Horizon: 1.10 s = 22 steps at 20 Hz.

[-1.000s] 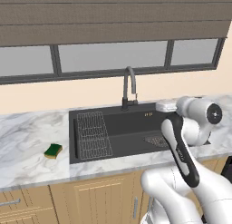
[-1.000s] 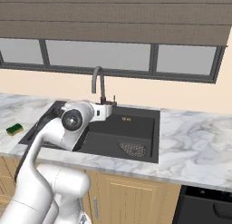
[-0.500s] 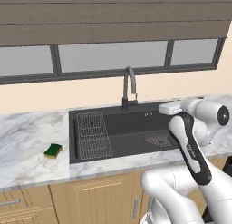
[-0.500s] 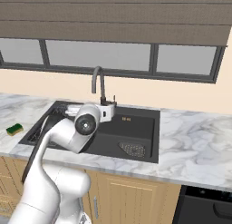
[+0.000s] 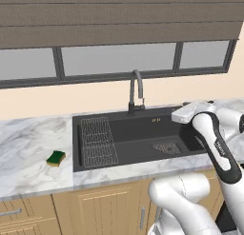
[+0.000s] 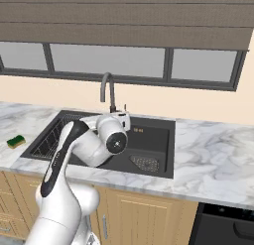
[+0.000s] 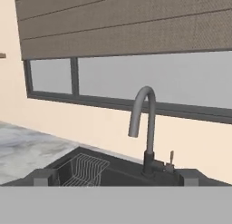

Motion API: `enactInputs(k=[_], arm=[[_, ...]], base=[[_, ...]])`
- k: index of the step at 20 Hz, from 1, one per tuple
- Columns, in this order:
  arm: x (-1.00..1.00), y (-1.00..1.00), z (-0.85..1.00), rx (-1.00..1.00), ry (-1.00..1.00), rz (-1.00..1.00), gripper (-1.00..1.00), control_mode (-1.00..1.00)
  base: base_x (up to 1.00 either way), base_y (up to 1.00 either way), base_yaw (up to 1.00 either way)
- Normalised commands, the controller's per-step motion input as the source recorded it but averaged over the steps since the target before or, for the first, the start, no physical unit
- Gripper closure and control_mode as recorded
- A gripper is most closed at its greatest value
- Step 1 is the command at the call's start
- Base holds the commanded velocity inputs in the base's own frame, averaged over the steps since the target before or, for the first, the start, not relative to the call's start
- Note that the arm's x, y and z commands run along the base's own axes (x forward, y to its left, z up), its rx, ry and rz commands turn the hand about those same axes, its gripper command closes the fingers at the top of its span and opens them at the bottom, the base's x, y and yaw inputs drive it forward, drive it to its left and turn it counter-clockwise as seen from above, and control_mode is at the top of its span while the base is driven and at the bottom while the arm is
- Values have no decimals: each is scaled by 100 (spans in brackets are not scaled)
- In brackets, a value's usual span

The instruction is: Soak the sponge with water for a few seconds and then drop it inside the sink.

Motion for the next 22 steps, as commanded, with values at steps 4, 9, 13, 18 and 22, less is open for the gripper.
enactInputs(k=[4,9,13,18,22], arm=[[29,-3,-3,1,-6,19,-100,-100],[30,0,0,0,0,15,-100,-100],[34,0,-4,0,0,1,-100,-100],[45,0,-18,0,0,0,-100,-100],[46,0,-28,0,1,0,-100,-100]], base=[[0,0,0],[0,0,0],[0,0,0],[0,0,0],[0,0,0]])
